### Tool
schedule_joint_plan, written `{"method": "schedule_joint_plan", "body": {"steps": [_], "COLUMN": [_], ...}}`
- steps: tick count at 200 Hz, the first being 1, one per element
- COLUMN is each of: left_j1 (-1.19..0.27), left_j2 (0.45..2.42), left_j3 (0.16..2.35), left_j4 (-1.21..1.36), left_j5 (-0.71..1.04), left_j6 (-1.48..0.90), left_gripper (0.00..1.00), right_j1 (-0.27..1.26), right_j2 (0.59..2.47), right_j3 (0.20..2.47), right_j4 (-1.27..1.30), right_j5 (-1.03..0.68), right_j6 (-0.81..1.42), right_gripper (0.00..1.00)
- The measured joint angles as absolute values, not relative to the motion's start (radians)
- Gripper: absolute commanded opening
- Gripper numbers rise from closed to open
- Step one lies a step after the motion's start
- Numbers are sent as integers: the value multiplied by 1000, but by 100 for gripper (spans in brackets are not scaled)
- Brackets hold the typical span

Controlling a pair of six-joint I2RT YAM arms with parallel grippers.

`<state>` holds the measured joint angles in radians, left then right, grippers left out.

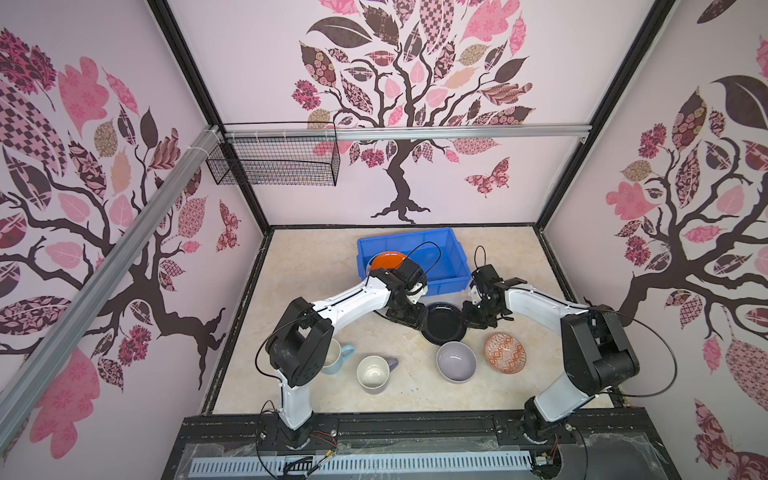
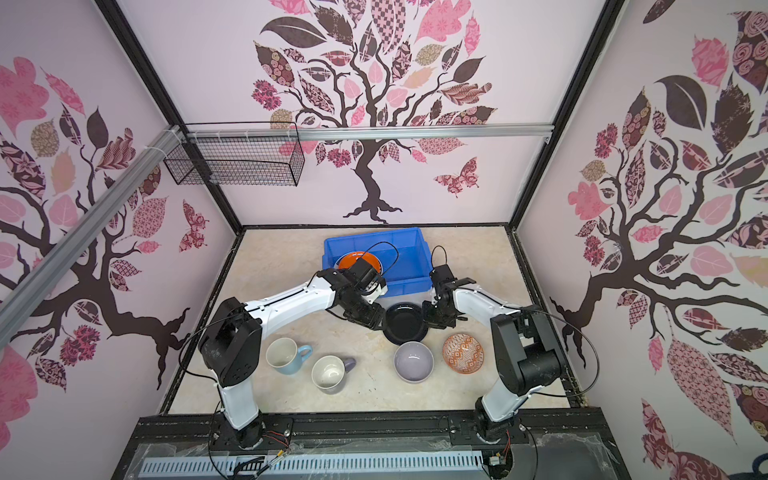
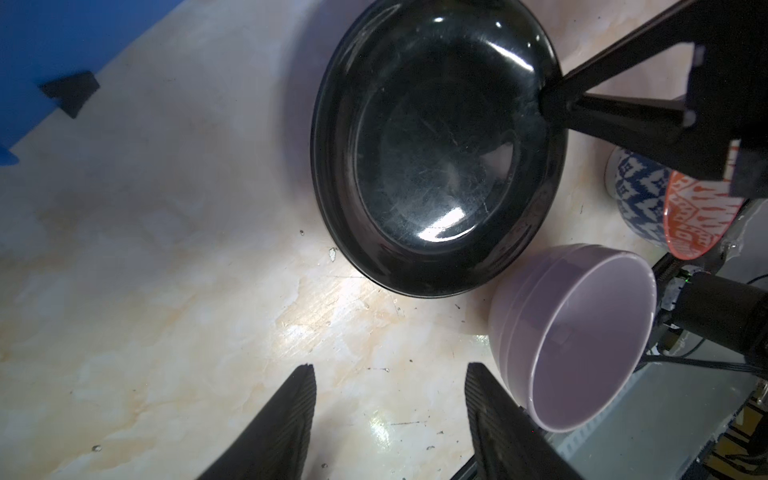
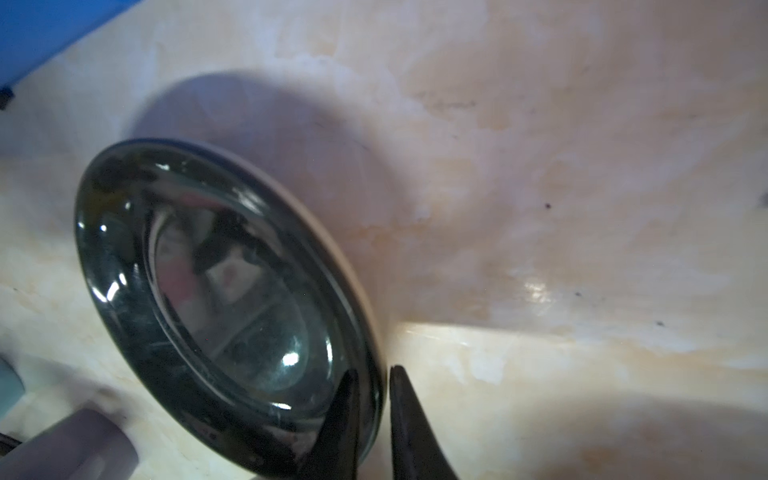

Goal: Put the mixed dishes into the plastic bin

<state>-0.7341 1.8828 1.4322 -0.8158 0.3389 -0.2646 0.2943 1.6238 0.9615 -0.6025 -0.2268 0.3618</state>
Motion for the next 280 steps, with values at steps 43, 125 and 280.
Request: {"method": "schedule_joint_plan", "body": {"steps": [43, 125, 280], "left_j1": [-733, -734, -745], "left_j2": [1940, 1974, 2034], "left_j3": [1432, 1433, 1474], "left_j4": [-783, -752, -749], "left_j5": [346, 361, 371], "left_j6": [-293, -326, -323], "left_gripper": [49, 22, 8], "right_j1": [296, 297, 288], "right_j2": [1624, 1624, 1618], "right_j3": [962, 962, 965], "right_j4": [-622, -610, -598], "right_j5": [-189, -182, -176], "right_j6": [357, 357, 359], "right_gripper": [20, 13, 8]}}
